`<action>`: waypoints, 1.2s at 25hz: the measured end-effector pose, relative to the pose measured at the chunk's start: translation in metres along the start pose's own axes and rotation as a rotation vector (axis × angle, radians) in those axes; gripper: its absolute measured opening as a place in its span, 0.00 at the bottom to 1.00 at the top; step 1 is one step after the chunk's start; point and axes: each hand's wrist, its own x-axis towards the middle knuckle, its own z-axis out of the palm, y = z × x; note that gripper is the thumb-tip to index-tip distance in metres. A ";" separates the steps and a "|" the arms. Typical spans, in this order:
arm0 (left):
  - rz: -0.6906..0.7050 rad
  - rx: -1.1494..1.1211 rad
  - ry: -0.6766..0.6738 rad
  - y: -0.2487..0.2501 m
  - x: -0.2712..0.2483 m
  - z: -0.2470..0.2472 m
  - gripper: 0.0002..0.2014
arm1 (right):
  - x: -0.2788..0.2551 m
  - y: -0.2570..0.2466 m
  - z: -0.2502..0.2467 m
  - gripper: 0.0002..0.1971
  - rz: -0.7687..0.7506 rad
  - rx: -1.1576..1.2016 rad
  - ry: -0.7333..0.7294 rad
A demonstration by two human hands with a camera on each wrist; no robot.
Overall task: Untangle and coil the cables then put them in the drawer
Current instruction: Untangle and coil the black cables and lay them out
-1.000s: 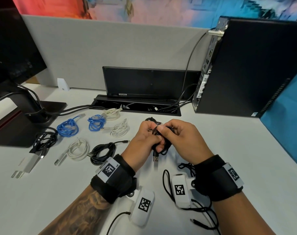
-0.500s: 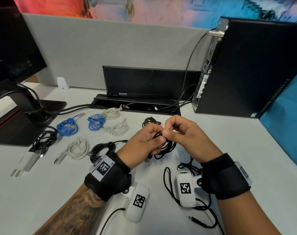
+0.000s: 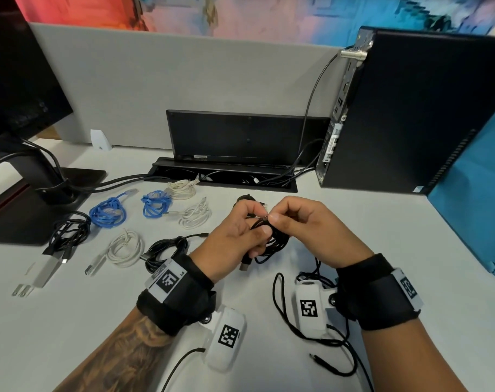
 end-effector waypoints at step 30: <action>0.089 0.165 0.156 0.012 0.001 0.002 0.05 | 0.004 -0.003 0.014 0.07 -0.079 0.051 0.162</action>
